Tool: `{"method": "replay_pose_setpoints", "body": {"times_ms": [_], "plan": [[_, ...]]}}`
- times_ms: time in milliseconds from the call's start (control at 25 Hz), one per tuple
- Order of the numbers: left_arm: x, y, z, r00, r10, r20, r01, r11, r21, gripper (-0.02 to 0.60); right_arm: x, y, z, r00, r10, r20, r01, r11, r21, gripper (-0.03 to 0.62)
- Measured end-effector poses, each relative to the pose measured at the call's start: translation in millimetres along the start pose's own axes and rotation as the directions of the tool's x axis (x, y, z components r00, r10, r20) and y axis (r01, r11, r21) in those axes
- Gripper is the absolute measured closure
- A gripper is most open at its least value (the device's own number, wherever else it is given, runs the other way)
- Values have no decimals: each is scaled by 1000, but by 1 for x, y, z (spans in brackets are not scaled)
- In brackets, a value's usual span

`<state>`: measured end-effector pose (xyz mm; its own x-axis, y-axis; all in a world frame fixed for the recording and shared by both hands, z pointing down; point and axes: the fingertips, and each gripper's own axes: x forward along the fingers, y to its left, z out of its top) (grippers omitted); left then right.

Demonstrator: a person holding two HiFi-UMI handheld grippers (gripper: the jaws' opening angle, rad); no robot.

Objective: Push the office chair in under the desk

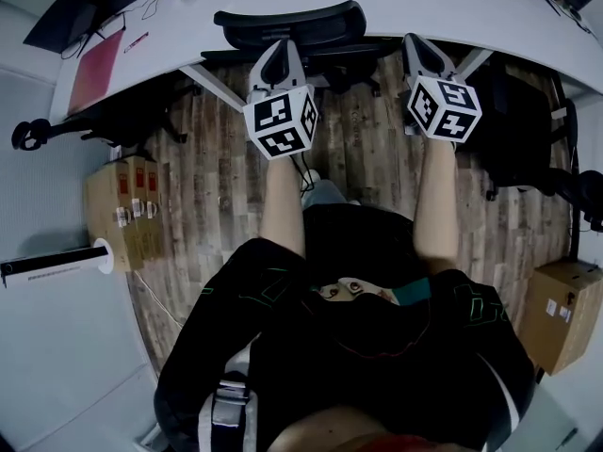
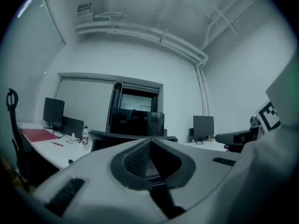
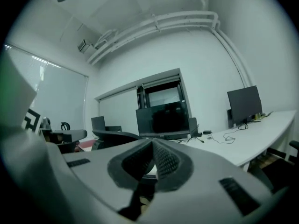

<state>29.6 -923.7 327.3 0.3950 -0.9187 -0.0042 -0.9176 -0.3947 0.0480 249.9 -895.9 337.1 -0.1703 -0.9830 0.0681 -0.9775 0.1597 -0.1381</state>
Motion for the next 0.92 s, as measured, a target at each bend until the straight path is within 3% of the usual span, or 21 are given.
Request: {"method": "replay_pose_setpoints", "body": {"times_ms": [920], "plan": [[-12,30,-20,997,67,-33,-67,998,15,572,10,18,-10,999,39,-16,-40,998,-45,589]]}}
